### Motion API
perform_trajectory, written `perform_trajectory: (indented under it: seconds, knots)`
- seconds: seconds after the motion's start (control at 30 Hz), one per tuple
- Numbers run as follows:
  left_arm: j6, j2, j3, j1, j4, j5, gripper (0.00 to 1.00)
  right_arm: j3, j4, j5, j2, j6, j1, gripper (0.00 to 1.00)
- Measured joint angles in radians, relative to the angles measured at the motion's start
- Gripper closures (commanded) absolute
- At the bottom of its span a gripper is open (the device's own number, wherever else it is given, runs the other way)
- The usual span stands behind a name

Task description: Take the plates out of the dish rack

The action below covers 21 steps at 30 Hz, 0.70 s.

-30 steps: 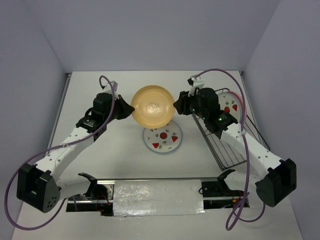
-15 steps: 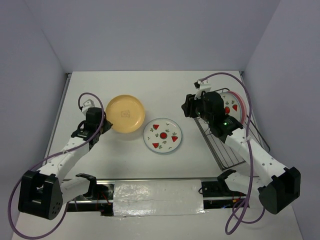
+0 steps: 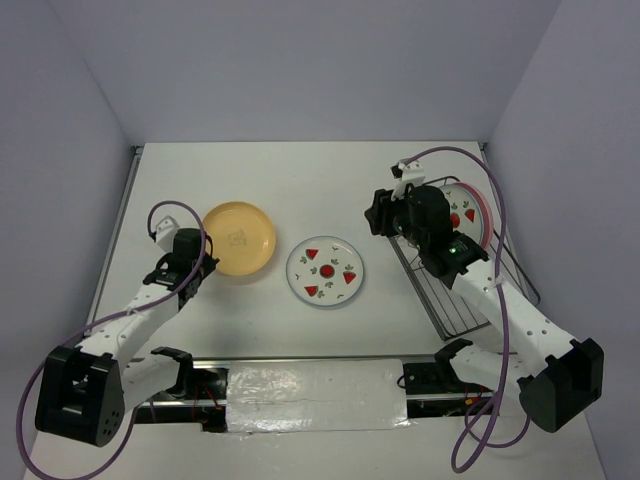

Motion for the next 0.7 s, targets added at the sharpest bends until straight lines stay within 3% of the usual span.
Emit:
perform_trajectory:
  seconds: [0.1,0.5,0.7]
  knots:
    - [-0.01,0.0,-0.018,0.0,-0.001,-0.006,0.91,0.0,0.0,0.0,0.0,0.0,0.0,0.47]
    - [-0.041,0.035,-0.052,0.01,0.007,-0.009,0.88,-0.001,0.0,0.013,0.0,0.0,0.0,0.47]
    - [-0.072,0.04,-0.054,0.011,0.006,-0.018,0.69,-0.005,-0.001,0.013,0.0,0.0,0.0,0.47]
